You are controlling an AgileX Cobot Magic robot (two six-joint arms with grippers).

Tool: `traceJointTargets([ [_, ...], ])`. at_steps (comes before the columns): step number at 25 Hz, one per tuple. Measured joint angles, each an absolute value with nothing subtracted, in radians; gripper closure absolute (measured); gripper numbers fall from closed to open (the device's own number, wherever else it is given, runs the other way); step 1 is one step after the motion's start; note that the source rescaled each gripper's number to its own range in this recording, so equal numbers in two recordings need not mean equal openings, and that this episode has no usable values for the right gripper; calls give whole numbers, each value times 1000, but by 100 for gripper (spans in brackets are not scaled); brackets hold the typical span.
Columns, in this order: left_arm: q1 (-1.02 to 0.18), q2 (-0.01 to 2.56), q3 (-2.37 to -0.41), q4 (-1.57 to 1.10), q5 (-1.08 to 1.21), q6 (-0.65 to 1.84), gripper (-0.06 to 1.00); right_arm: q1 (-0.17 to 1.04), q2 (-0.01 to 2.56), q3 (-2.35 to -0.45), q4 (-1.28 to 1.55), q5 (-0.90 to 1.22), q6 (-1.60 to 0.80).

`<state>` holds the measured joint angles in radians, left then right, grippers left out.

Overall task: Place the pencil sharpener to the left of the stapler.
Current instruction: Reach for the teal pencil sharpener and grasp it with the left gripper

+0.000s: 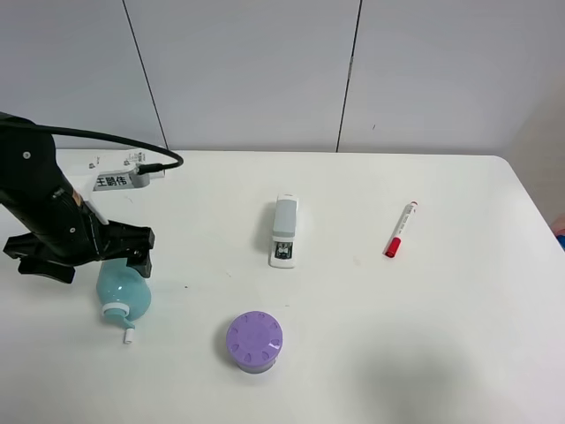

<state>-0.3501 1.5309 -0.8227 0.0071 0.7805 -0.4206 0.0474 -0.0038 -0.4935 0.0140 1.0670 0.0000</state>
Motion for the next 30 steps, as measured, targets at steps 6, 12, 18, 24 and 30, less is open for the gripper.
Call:
traceJointTargets([
  [6,-350,1562,-820,7,761,-421,-6,47,-4,-493,14,1067,0],
  [12,-350,1564,-729,0,651,-421,-6,47,-4,-493,14,1067,0],
  [18,-349,1579,-666,-13,514,-421,-6,47,-4,-493,14,1067,0],
  [24,-332,1655,-665,-20,481,-420,-6,47,-4,-493,14,1067,0],
  [30,-332,1671,-665,-20,435,-417,-6,47,-4,-493,14,1067,0],
])
